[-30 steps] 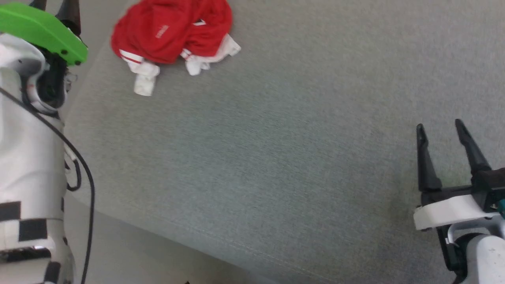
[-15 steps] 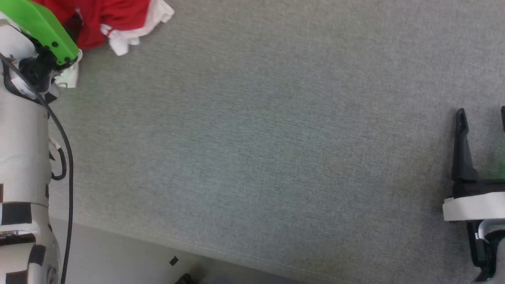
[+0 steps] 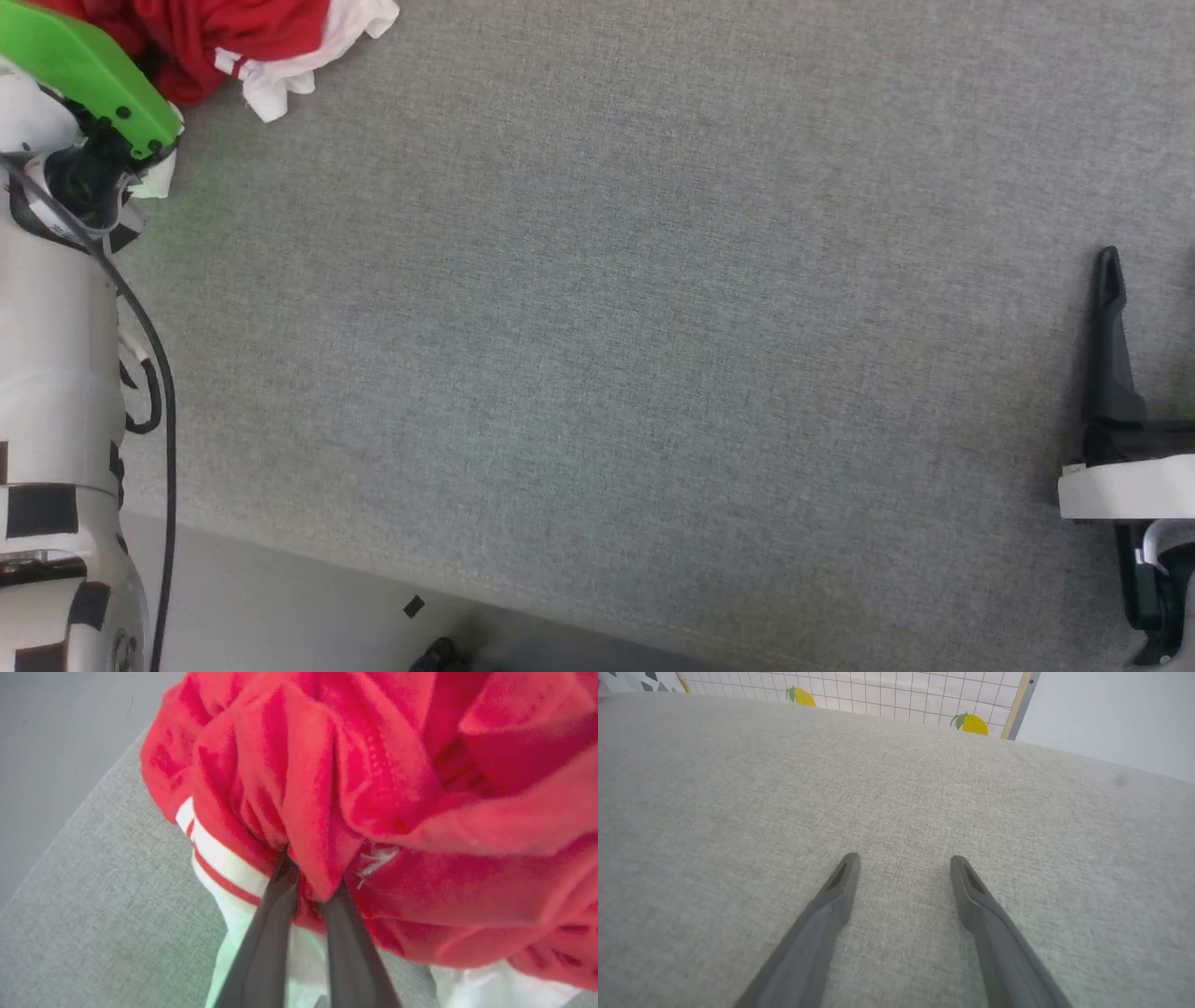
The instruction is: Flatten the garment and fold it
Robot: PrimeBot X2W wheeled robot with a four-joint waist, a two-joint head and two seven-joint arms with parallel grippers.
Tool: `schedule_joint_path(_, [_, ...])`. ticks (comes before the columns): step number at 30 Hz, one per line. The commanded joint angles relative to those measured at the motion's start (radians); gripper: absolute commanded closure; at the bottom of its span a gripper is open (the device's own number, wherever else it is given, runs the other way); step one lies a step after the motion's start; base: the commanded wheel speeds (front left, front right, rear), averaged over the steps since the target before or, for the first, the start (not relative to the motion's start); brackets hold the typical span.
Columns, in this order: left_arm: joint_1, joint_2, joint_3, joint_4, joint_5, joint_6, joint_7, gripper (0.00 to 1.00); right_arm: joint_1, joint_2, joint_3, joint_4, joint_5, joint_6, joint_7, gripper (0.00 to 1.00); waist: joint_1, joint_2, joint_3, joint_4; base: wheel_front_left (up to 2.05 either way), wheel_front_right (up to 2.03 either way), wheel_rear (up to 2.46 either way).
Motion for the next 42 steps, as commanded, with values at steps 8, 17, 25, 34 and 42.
schedule_joint_path(8, [-0.057, 0.045, 0.035, -0.020, 0.040, 0.012, -0.263, 1.00, -0.015, 0.000, 0.024, 0.075, 0.005, -0.001, -0.024, 0.00, 0.0000, 0.0000, -0.086, -0.011, 0.00, 0.00, 0.00])
schedule_joint_path(17, [-0.175, 0.109, 0.008, -0.122, 0.083, -0.029, -0.343, 1.00, -0.027, 0.001, 0.047, 0.190, 0.053, -0.001, -0.069, 0.00, 0.0000, 0.0000, -0.214, -0.065, 0.00, 0.00, 0.00])
schedule_joint_path(25, [-0.306, 0.123, -0.059, -0.222, 0.111, -0.075, -0.295, 1.00, -0.036, 0.001, 0.062, 0.318, 0.108, -0.001, -0.120, 0.00, 0.0000, 0.0000, -0.339, -0.129, 0.00, 0.00, 0.00])
schedule_joint_path(34, [-0.349, 0.018, -0.149, -0.260, 0.085, -0.120, -0.236, 1.00, -0.036, 0.001, 0.053, 0.421, 0.139, -0.001, -0.149, 0.00, 0.0000, 0.0000, -0.458, -0.197, 0.00, 0.00, 0.00])
schedule_joint_path(42, [-0.304, -0.133, -0.211, -0.264, -0.010, -0.161, -0.224, 1.00, -0.014, 0.001, 0.027, 0.453, 0.127, -0.001, -0.154, 0.00, 0.0000, 0.0000, -0.530, -0.274, 0.00, 0.00, 0.00])
